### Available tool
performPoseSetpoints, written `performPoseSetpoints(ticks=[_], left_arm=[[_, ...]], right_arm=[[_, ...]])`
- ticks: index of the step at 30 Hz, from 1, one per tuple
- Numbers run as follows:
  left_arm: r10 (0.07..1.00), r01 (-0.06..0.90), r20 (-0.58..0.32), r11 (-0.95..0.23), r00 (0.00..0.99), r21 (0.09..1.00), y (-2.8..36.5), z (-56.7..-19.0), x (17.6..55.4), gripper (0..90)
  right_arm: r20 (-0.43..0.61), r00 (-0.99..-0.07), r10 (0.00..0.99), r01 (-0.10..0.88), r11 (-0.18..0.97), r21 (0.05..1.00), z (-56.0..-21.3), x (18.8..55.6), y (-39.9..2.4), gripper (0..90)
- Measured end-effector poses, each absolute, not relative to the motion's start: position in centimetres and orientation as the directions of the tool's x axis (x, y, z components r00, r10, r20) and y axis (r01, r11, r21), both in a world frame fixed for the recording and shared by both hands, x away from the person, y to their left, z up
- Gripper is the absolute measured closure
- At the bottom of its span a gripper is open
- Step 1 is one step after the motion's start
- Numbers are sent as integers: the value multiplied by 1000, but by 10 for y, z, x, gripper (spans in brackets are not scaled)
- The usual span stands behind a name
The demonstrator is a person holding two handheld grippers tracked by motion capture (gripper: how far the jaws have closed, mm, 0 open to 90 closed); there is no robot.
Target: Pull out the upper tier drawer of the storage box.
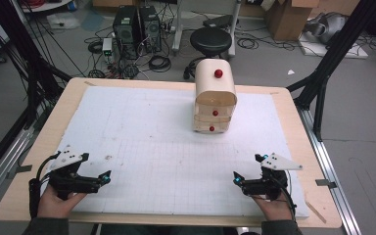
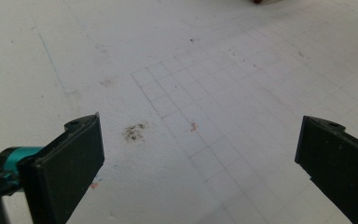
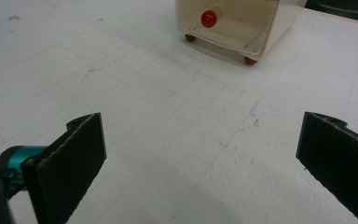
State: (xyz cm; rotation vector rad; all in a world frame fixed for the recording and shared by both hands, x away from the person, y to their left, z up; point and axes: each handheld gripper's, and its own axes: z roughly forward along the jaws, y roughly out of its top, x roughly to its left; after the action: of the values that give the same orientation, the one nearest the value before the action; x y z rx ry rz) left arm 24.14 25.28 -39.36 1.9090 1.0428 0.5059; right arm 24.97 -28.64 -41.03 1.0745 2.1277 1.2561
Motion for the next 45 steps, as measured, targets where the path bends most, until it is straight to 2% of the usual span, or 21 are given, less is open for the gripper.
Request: performPoseSetpoints(ticks=[22, 26, 35, 45], left_arm=[[818, 477, -66, -265, 571, 838, 253, -398, 244, 17], [820, 477, -64, -266, 568, 838, 253, -398, 244, 17], [820, 480, -65, -267, 569, 835, 253, -400, 245, 17], [821, 476, -64, -264, 568, 839, 254, -398, 244, 17]], right_arm=[[18, -610, 792, 420, 304, 855, -412, 253, -284, 1], [-9, -613, 790, 404, 323, 856, -411, 253, -281, 1], [13, -590, 807, 448, 314, 837, -405, 255, -271, 1], [-19, -549, 836, 399, 281, 873, -395, 256, -252, 1]])
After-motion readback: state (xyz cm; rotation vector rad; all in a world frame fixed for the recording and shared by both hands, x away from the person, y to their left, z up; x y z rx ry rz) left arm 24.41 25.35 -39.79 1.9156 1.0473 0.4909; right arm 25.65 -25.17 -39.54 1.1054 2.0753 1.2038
